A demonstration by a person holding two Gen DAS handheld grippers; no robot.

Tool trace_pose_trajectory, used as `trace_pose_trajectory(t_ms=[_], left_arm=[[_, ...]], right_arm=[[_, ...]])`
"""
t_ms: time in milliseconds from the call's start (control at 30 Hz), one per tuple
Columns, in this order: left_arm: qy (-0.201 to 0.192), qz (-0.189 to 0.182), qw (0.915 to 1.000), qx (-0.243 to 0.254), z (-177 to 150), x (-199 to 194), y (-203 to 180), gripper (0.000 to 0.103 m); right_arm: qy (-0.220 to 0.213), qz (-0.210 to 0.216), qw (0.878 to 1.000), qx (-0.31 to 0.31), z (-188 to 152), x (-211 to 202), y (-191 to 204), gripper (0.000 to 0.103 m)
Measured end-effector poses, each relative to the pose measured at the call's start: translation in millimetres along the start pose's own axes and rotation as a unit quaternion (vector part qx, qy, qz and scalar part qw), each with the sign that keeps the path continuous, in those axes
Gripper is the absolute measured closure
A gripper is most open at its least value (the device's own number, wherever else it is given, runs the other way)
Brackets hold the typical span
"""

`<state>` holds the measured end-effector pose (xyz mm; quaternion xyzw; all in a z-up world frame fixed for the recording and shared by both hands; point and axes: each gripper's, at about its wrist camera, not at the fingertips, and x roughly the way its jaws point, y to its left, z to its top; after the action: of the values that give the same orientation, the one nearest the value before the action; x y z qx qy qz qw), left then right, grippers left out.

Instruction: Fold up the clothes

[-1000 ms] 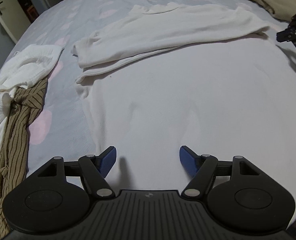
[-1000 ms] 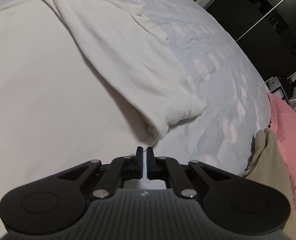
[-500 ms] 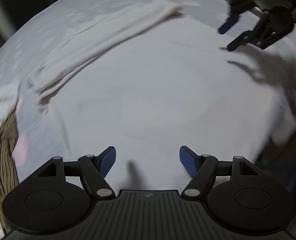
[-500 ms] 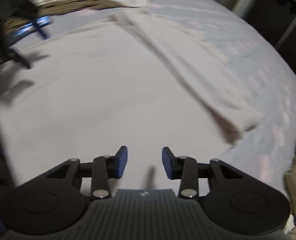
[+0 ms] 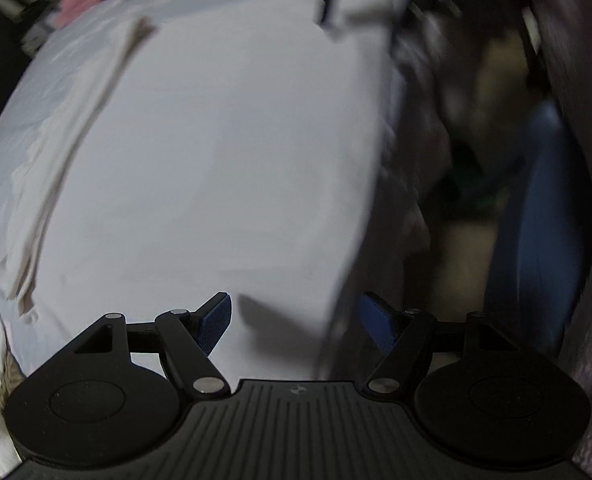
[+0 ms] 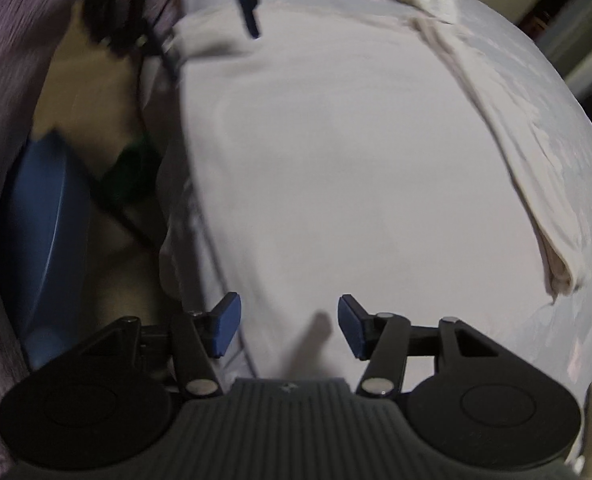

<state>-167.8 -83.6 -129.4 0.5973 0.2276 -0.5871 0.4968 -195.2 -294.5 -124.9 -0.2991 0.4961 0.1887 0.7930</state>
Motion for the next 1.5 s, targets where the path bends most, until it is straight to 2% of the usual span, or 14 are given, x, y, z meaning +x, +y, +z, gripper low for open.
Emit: trace_pose_trajectory(t_ms=[67, 200, 267, 367, 400, 467, 567, 867, 1033, 1167, 1333, 1400, 1433, 1500], left_arm=[[0.022, 0.007, 0.9992, 0.033, -4, 10, -15, 0.033], [0.041, 0.045, 0.997, 0.048, -10, 23, -24, 0.037], [0.037, 0.046, 0.998, 0.024, -10, 20, -17, 0.056], [0.036, 0.036, 0.9984, -0.024, -13, 15, 0, 0.078], [0.037, 0.031, 0.9981, -0.038, -14, 12, 5, 0.081], [0.036, 0.018, 0.9971, -0.065, -17, 7, 16, 0.091], [0.021, 0.016, 0.9948, -0.098, -17, -2, 33, 0.095], [-0.016, 0.065, 0.977, -0.202, -8, -3, 117, 0.095], [-0.002, 0.065, 0.9688, -0.239, -5, 24, 152, 0.095], [0.007, 0.072, 0.9622, -0.262, -18, 31, 169, 0.084], [0.01, 0.115, 0.9422, -0.314, -31, 20, 191, 0.074], [0.006, 0.131, 0.9327, -0.336, -38, 10, 199, 0.071], [0.006, 0.136, 0.928, -0.347, -43, 6, 202, 0.066], [0.003, 0.135, 0.923, -0.36, -52, 0, 205, 0.062]], right_arm=[[0.015, -0.01, 0.999, -0.035, -4, 6, 11, 0.046], [0.031, -0.018, 0.998, -0.052, -11, 14, 7, 0.048], [0.03, -0.006, 0.999, -0.041, -10, 14, 0, 0.06], [0.025, -0.001, 0.999, -0.036, -6, 11, -5, 0.083], [0.024, -0.006, 0.999, -0.034, -5, 8, -5, 0.087], [0.015, -0.011, 1.0, -0.018, -8, 3, -11, 0.09], [0.001, -0.033, 0.999, 0.008, -8, -7, -21, 0.09], [-0.011, -0.111, 0.992, 0.06, 7, 2, -72, 0.09], [-0.002, -0.125, 0.987, 0.099, 12, 28, -106, 0.091], [0.006, -0.129, 0.982, 0.136, 7, 47, -126, 0.091], [0.009, -0.158, 0.967, 0.202, -14, 40, -150, 0.089], [0.005, -0.159, 0.959, 0.235, -25, 32, -160, 0.084], [0.003, -0.159, 0.955, 0.251, -30, 28, -165, 0.081], [0.001, -0.154, 0.95, 0.271, -37, 21, -172, 0.068]])
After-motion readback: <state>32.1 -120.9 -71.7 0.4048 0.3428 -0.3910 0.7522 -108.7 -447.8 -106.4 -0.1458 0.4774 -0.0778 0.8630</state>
